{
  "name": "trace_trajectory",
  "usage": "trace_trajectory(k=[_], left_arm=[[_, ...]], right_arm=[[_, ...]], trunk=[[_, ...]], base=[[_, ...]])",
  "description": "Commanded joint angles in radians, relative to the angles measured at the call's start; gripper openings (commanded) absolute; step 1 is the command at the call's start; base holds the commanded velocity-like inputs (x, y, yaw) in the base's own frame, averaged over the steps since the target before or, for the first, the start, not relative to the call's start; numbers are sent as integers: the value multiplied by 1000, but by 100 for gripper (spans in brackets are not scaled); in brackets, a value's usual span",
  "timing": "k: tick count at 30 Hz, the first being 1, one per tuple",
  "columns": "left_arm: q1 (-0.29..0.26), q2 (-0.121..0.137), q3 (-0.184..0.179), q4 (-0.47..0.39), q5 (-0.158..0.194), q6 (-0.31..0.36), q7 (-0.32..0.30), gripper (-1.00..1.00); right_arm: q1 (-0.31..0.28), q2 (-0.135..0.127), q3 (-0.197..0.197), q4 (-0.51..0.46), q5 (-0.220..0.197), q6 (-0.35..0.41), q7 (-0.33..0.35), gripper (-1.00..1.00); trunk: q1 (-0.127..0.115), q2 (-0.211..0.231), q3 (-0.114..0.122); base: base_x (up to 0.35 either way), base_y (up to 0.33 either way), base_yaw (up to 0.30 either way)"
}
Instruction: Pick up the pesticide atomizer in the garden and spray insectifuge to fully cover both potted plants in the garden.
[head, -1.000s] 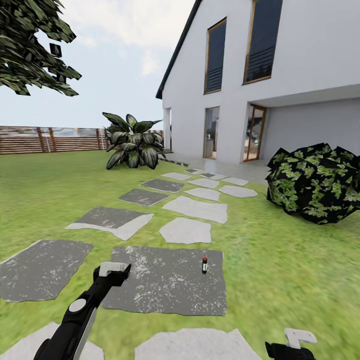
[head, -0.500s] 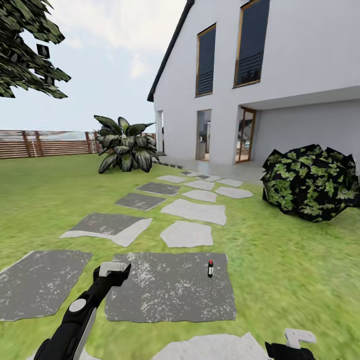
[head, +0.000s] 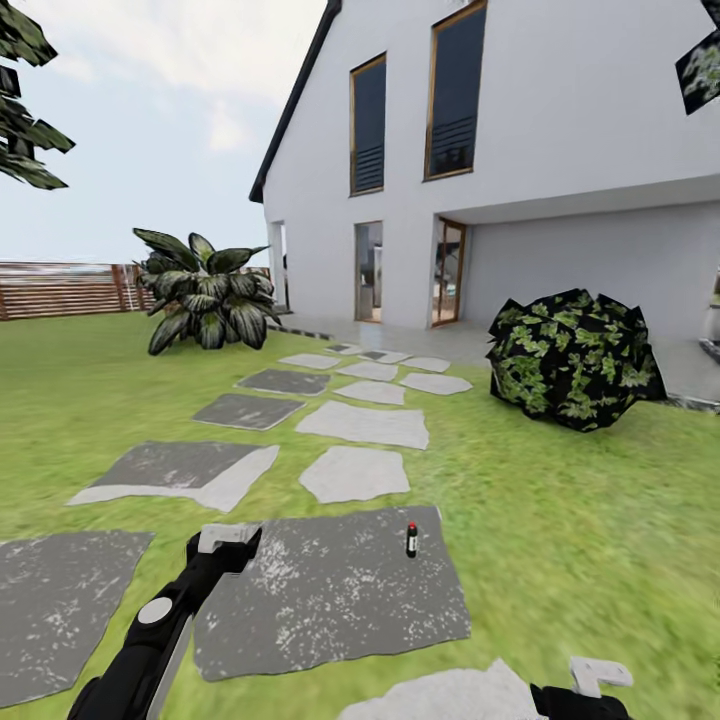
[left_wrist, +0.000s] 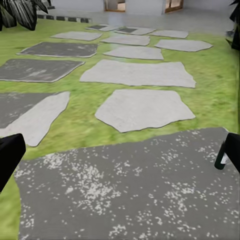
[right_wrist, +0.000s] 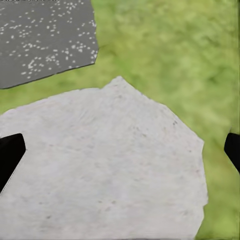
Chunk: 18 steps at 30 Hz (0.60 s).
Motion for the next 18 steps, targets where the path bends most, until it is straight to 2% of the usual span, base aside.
trace_trajectory(k=[1, 18], left_arm=[[0, 0, 3, -2, -8, 4, -7, 100], [0, 0, 3, -2, -8, 4, -7, 100]], right_arm=[[-1, 0, -1, -2, -6, 5, 0, 100], [-1, 0, -1, -2, -6, 5, 0, 100]], trunk=[[0, -1, -1], [0, -1, 11]], base=[[90, 313, -271], [90, 313, -271]])
